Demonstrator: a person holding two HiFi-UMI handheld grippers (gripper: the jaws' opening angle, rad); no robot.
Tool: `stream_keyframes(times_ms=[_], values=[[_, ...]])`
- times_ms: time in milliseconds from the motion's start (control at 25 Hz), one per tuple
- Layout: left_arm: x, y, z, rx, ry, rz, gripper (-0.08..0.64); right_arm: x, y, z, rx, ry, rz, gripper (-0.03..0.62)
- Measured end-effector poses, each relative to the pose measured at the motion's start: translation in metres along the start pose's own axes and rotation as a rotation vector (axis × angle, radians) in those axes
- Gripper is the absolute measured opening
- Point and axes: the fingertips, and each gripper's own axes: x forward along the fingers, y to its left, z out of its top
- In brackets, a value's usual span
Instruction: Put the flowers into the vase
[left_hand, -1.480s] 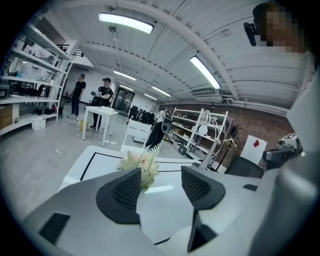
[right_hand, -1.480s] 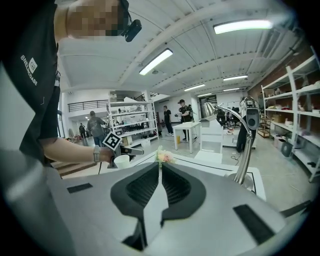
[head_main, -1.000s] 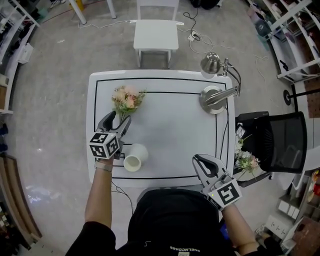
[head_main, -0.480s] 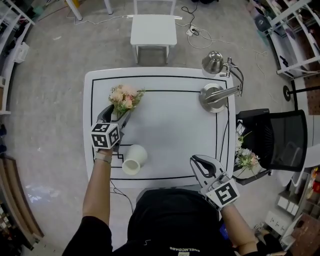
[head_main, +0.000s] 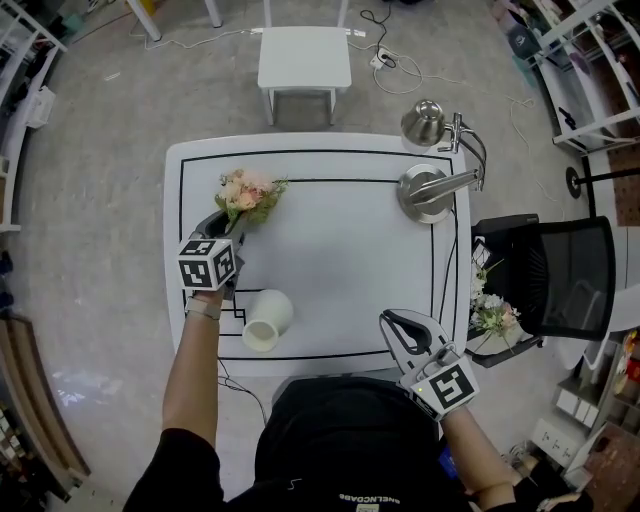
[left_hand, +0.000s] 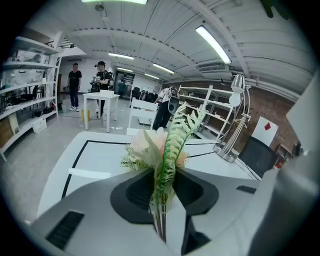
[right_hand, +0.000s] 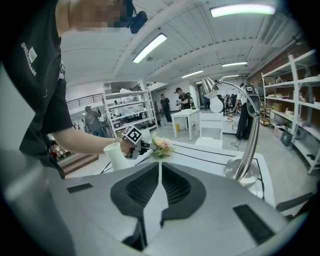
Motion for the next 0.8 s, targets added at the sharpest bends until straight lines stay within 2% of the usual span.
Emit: stream_keyframes(times_ms=[240, 800], values=[[-0.002, 0.005, 0.002, -0.033, -0.011, -0.004, 0.065, 0.000, -0.003, -0.003, -0.008, -0.005, -0.004, 0.012], [-0.034, -0.010, 0.033, 0.006, -0.107, -0.031, 0.044, -0.007, 0.002, -0.005, -0.005, -0.005, 0.007, 0.012]])
